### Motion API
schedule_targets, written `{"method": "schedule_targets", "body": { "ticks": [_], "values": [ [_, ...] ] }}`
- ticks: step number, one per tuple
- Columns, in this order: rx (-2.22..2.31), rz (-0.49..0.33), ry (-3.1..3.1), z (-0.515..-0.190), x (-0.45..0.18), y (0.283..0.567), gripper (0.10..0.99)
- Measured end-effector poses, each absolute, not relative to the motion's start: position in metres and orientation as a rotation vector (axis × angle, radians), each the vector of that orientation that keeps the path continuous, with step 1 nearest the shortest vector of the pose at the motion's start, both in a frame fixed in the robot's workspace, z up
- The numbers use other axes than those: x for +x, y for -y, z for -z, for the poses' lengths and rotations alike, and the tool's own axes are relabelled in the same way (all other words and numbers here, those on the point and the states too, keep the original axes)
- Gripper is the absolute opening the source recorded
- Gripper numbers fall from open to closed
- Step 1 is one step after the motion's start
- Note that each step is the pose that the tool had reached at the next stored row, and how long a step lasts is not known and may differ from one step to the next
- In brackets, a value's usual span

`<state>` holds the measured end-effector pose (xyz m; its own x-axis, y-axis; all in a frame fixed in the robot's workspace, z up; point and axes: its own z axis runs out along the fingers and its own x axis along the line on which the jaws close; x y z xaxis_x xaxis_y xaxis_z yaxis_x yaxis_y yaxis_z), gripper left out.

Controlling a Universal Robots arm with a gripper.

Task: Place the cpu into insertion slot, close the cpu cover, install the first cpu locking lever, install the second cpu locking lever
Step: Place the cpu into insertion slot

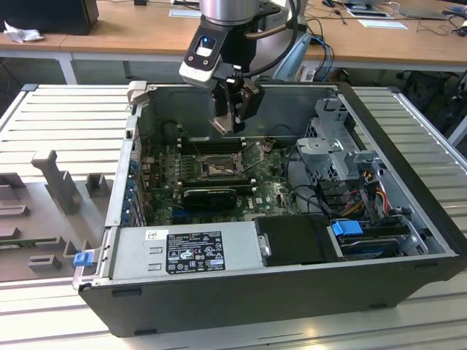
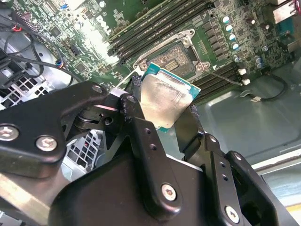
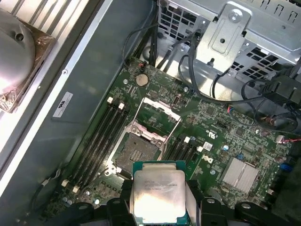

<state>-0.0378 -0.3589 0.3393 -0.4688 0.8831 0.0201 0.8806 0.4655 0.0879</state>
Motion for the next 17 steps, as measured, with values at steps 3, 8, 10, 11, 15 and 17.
{"method": "schedule_targets", "body": {
  "ticks": [3,8,10,11,15,17],
  "values": [
    [1.609,-0.133,-2.662,-0.3379,-0.0378,0.3589,0.525],
    [1.629,-0.133,-2.649,-0.3372,-0.0378,0.3589,0.525],
    [1.645,-0.133,-2.638,-0.3368,-0.0378,0.3589,0.525],
    [1.651,-0.133,-2.635,-0.3366,-0.0378,0.3589,0.525],
    [1.696,-0.132,-2.604,-0.3352,-0.0378,0.3589,0.525],
    [1.71,-0.131,-2.595,-0.3349,-0.0378,0.3589,0.525]
  ]
}}
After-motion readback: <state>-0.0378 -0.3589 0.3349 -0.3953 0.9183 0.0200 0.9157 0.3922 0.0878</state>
